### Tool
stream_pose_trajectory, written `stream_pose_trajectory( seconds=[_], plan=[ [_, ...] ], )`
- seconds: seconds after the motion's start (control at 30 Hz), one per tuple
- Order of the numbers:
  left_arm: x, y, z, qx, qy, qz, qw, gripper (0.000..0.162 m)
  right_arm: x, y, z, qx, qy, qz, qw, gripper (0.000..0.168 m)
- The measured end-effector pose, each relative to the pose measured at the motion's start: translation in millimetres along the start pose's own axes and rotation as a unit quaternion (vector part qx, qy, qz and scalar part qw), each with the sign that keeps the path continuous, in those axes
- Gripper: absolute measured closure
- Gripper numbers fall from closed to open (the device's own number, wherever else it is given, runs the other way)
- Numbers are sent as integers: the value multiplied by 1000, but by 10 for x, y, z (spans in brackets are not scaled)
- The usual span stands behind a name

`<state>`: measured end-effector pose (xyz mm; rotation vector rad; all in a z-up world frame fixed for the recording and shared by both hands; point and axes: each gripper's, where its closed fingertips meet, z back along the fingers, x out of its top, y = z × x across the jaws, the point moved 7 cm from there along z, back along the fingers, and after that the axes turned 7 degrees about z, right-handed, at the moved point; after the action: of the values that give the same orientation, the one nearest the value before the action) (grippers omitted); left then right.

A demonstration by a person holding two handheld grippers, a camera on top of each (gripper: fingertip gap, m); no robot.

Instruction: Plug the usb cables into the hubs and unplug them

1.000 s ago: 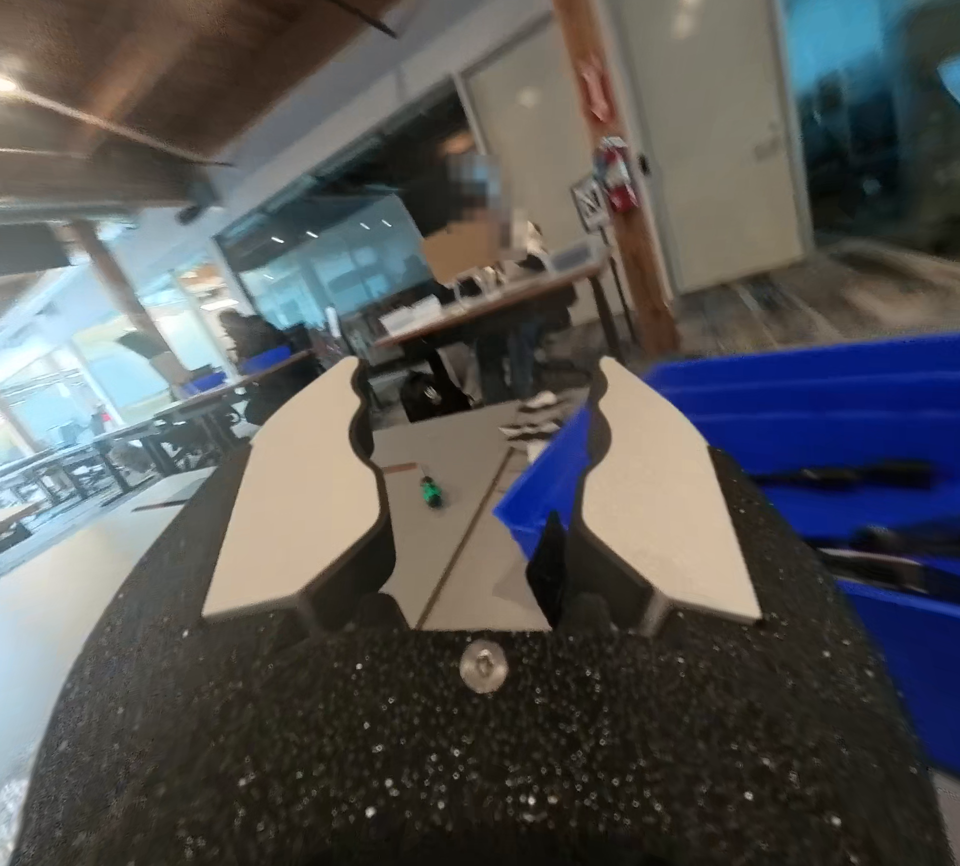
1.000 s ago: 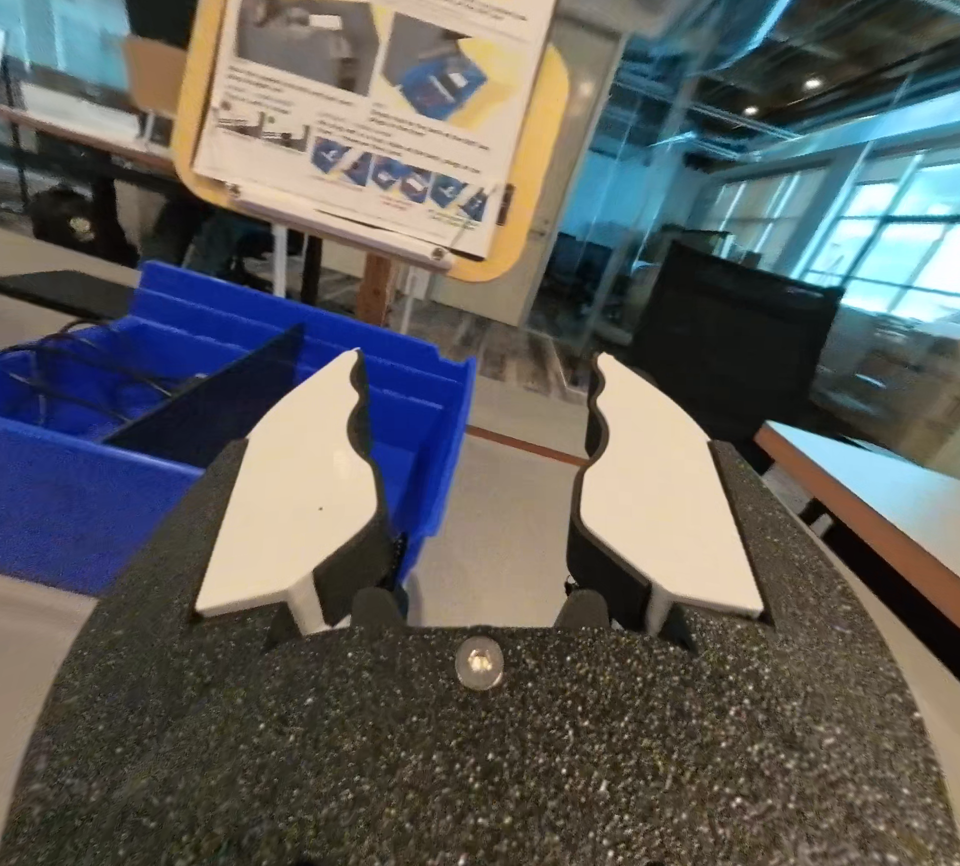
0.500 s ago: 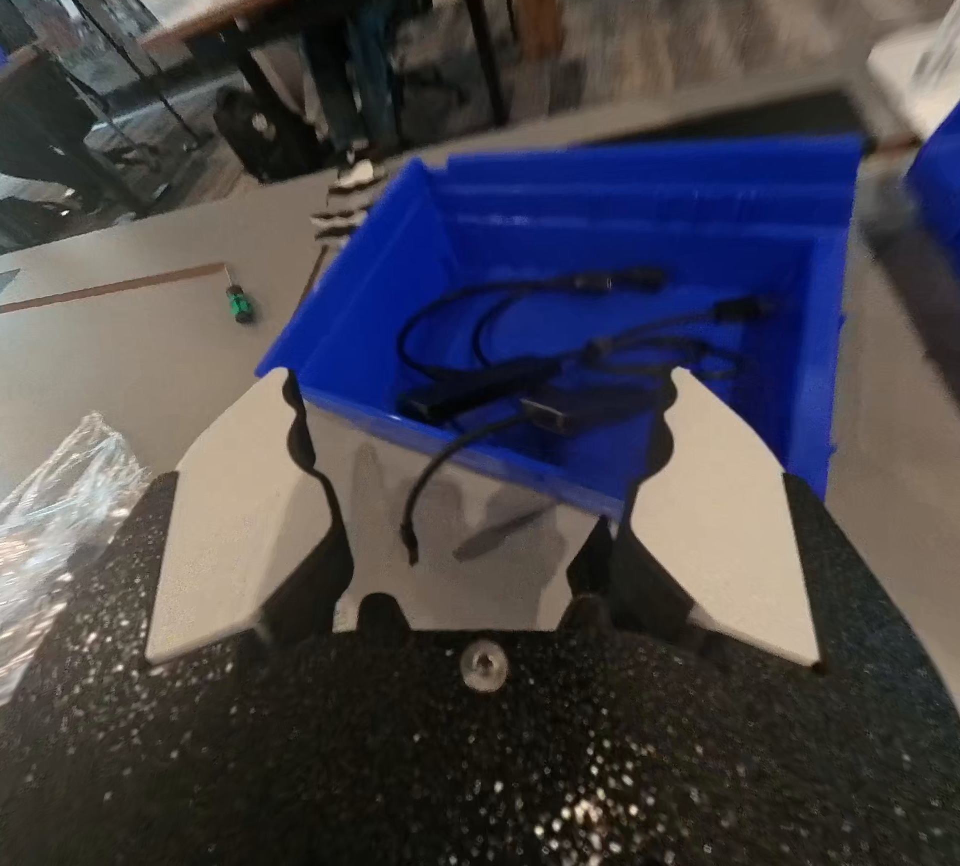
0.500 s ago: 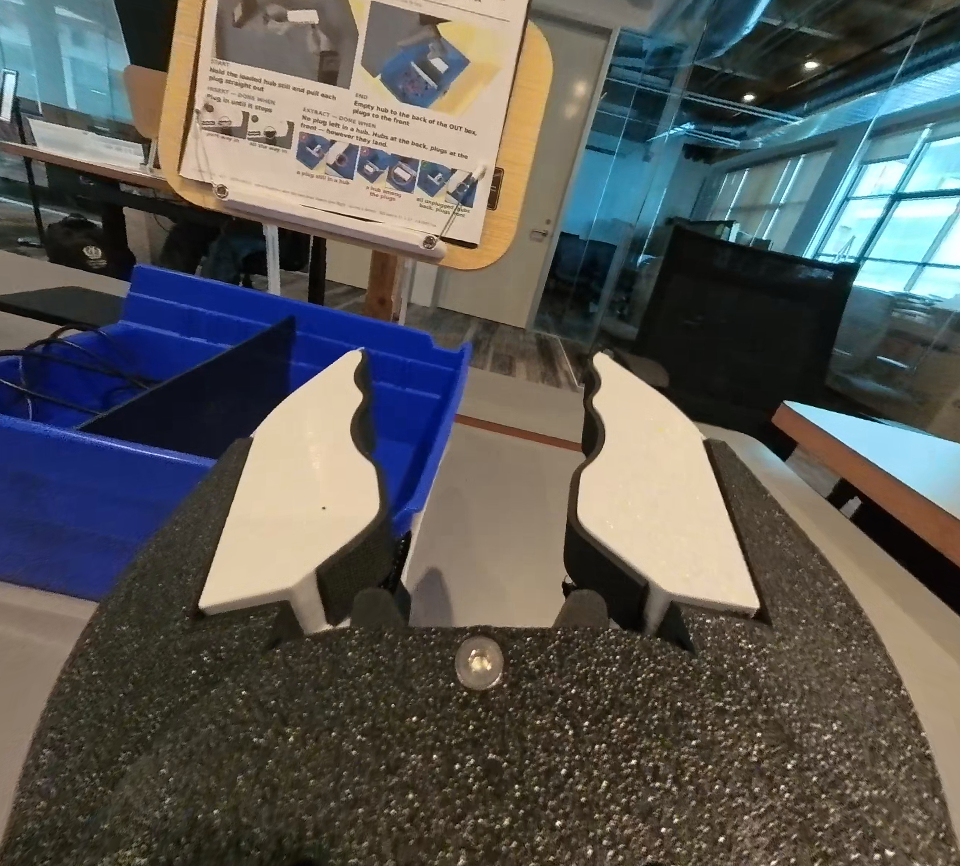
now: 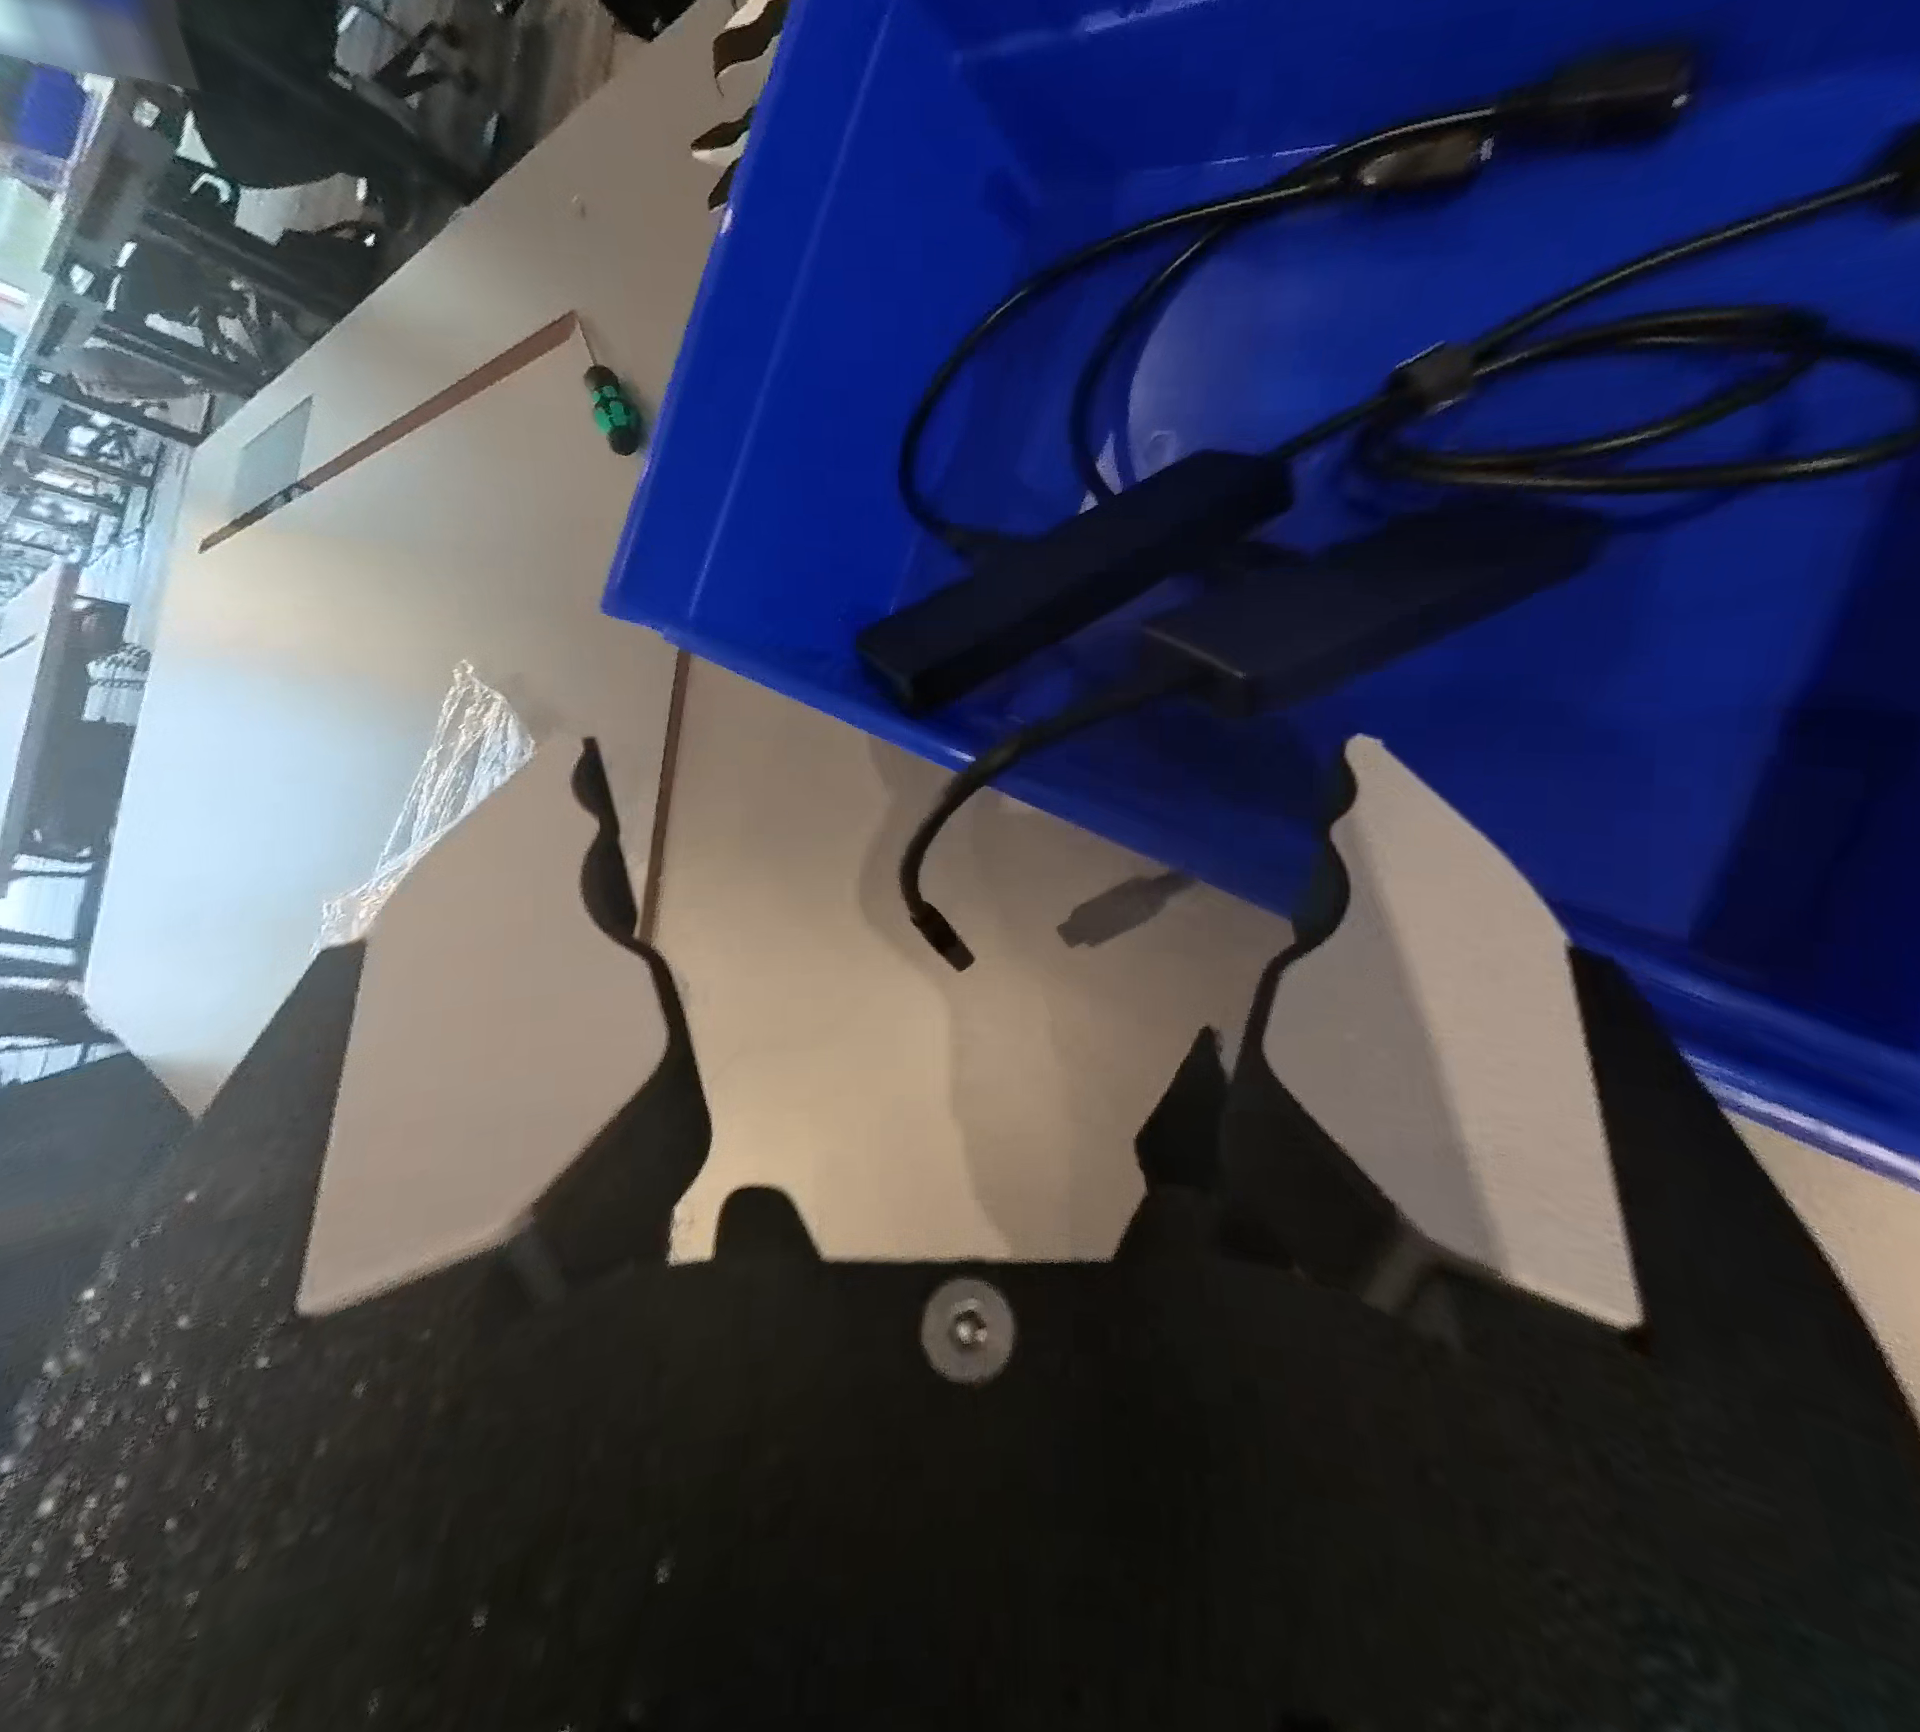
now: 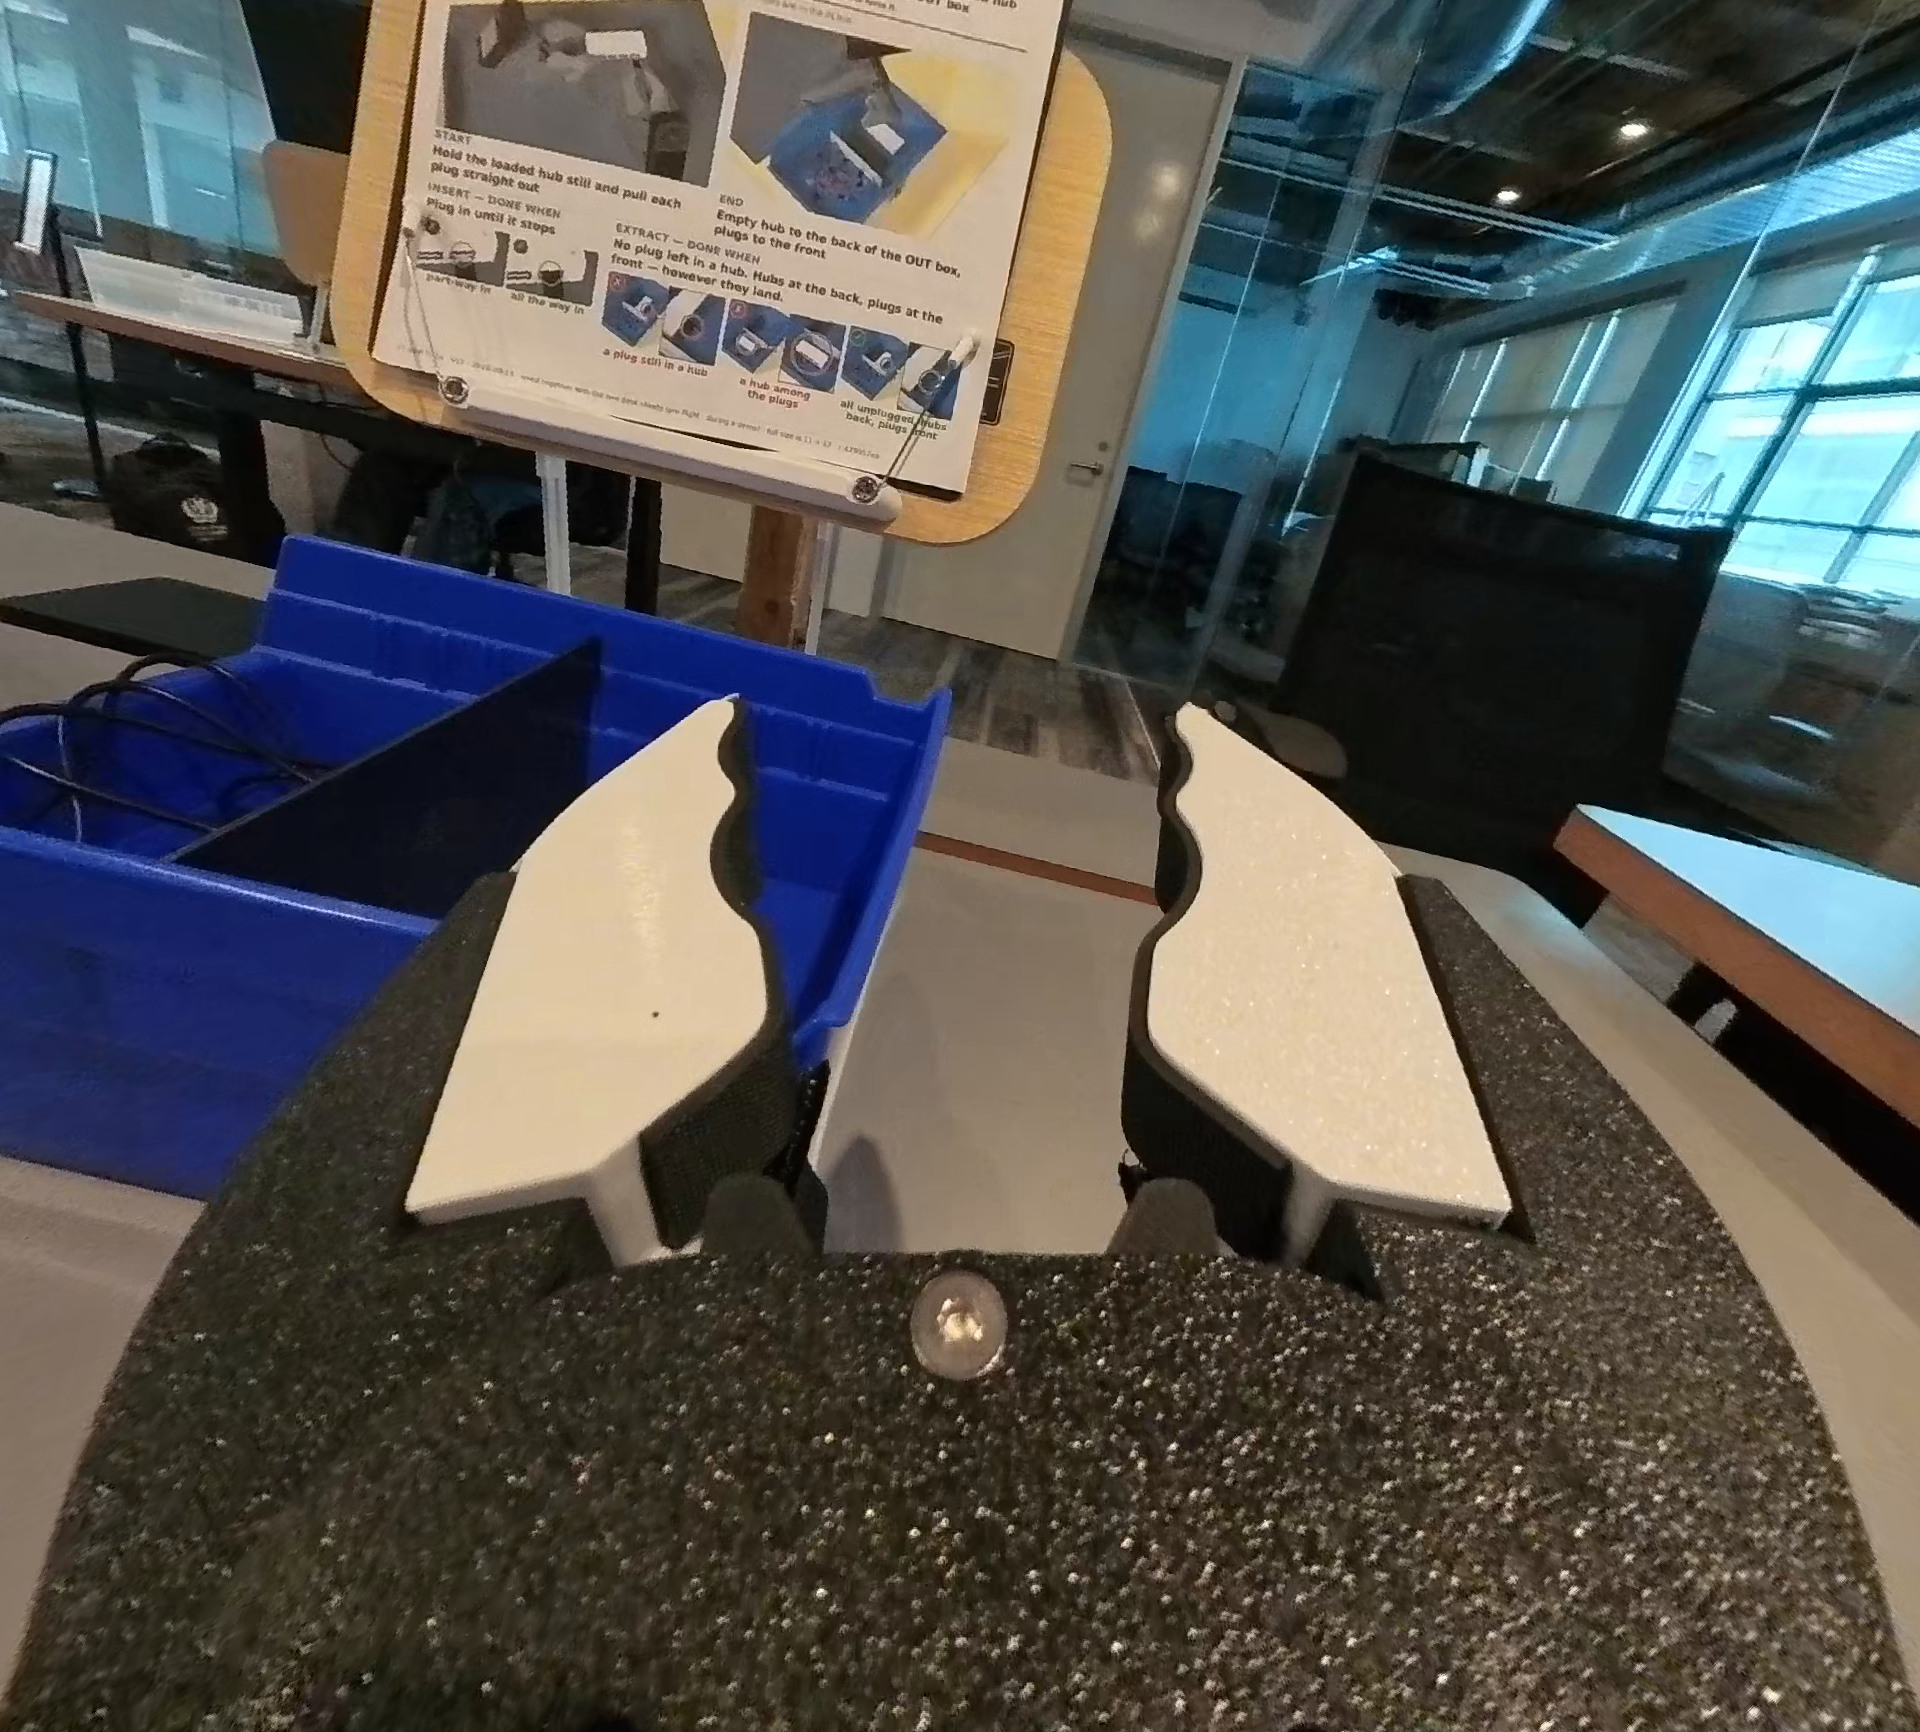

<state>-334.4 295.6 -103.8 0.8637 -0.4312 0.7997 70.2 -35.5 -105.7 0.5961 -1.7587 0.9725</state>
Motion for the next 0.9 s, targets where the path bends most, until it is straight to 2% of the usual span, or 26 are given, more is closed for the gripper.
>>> stream_pose_trajectory(
  seconds=[0.33, 0.77, 0.83, 0.9],
  plan=[
    [-118, 196, -11, 1, 24, -37, 999, 37, -26, 6, -33, 1, 3, -1, 1000, 95],
    [-415, 848, -207, 16, 53, -83, 995, 43, -40, -7, -32, -3, 4, -5, 1000, 97],
    [-442, 951, -273, 6, 67, -74, 995, 44, -38, -12, -23, -4, 3, -6, 1000, 98],
    [-491, 1028, -341, -30, 95, -36, 994, 54, -38, -9, -23, -4, 3, -7, 1000, 98]
  ],
)
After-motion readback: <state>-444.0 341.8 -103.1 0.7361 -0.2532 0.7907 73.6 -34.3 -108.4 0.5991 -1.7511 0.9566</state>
